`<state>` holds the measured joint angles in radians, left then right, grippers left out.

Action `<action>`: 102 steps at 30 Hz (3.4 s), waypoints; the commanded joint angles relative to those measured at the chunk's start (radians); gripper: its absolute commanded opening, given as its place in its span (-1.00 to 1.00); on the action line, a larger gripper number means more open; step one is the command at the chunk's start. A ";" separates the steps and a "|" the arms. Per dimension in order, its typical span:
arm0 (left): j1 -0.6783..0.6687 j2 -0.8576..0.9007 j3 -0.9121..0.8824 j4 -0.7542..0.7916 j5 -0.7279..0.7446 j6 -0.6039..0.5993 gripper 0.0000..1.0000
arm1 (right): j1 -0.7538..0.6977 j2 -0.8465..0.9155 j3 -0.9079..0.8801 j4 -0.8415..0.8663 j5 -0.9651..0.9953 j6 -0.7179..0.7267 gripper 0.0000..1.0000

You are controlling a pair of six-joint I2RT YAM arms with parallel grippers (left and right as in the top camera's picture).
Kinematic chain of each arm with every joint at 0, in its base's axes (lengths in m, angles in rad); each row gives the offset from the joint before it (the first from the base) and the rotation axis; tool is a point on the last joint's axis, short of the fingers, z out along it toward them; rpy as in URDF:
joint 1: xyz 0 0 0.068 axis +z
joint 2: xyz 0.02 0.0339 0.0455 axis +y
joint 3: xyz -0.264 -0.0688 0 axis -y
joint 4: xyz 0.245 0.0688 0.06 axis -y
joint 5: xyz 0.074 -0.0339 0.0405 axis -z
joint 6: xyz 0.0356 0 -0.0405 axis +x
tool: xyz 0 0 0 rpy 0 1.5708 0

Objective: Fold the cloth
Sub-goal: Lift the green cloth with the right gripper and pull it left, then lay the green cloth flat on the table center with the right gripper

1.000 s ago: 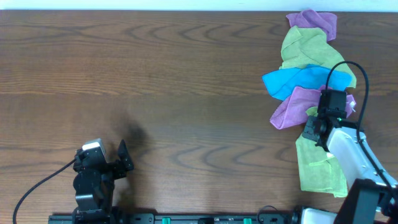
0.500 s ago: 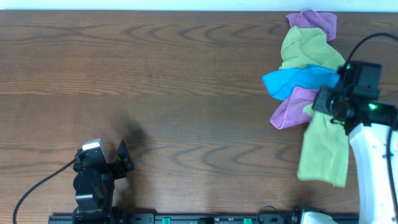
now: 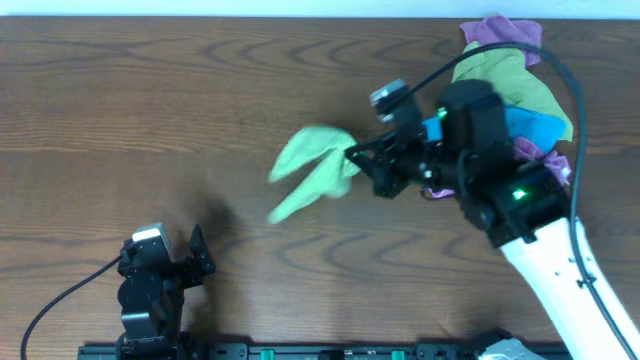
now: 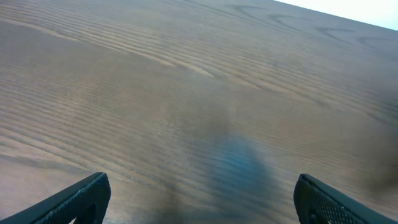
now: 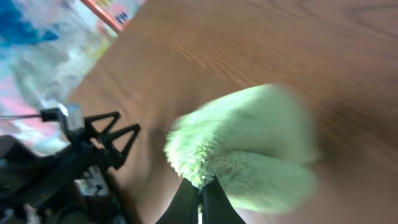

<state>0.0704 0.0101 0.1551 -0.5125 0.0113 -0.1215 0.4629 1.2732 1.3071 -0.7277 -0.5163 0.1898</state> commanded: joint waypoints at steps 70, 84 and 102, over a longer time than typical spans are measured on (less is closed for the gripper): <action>0.004 -0.005 -0.015 0.002 -0.018 0.021 0.91 | -0.130 1.029 0.460 0.031 0.317 -0.259 0.54; 0.004 -0.005 -0.015 0.002 -0.018 0.021 0.91 | -0.136 1.036 0.468 0.013 0.317 -0.228 0.35; 0.004 -0.005 -0.015 0.002 -0.018 0.021 0.91 | -0.136 1.019 0.641 -0.169 0.317 -0.228 -0.18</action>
<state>0.0704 0.0101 0.1551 -0.5125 0.0113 -0.1139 0.3347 2.3070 1.9274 -0.8875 -0.1879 -0.0418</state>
